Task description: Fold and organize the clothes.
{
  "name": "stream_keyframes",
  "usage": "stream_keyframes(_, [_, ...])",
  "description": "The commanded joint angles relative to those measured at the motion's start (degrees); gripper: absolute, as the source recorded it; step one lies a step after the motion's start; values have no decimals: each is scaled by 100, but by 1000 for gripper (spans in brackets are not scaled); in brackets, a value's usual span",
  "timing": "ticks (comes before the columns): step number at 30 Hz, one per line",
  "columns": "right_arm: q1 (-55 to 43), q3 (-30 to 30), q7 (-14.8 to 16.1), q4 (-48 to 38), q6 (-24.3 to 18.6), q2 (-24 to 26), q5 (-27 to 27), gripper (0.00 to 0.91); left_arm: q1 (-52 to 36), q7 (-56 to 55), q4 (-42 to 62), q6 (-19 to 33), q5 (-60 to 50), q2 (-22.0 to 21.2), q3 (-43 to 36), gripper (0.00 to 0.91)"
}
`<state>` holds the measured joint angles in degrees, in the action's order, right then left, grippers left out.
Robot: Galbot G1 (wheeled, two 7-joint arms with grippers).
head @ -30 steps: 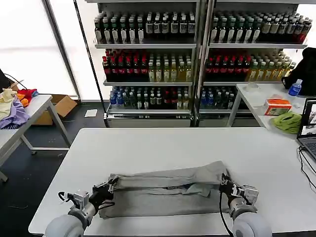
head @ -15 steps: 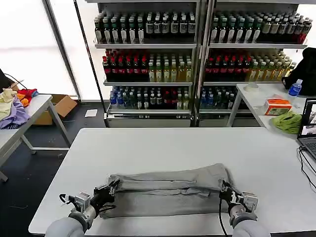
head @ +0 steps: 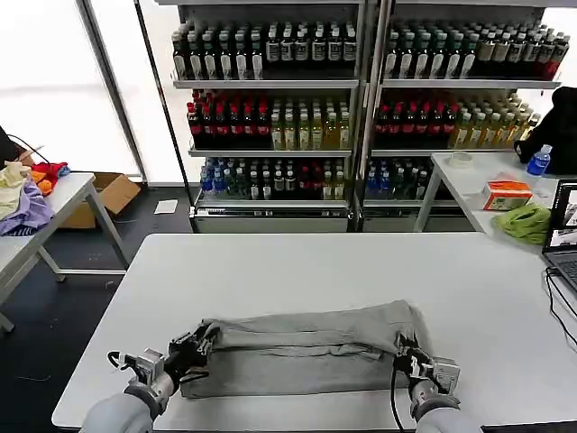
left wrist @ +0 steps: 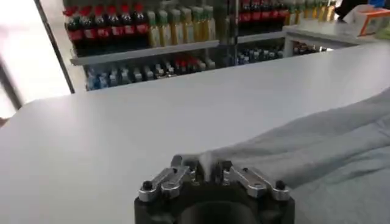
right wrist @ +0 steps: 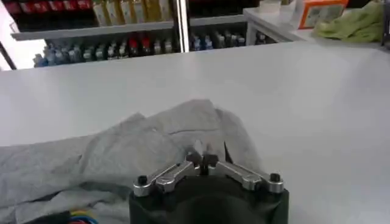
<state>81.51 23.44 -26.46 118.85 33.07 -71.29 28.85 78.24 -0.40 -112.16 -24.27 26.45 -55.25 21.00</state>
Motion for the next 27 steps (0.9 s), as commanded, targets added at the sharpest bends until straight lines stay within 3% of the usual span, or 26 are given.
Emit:
stream_keyframes(1, [-53,-50,22,-211,5,-8,-391,907,17,-39,-172,8,41,8,115,907])
stream_keyframes(7, [-67,188,-26,-145,7,105,-316,907,174,-223,-628,-127,197,-64,395,907])
stream_keyframes(11, [-36,541,-32,241,6,210,128,907,299,-410,-720,-328,188,-186,512,907])
stream_keyframes(20, [-202,983,-8,1008,9,320,461,907,525,-616,-650,-375,64,-1082,692,907])
stream_keyframes(27, [-235,944,-22,956,5,347,496,907,677,-596,-601,-382,13,-1348,656,907])
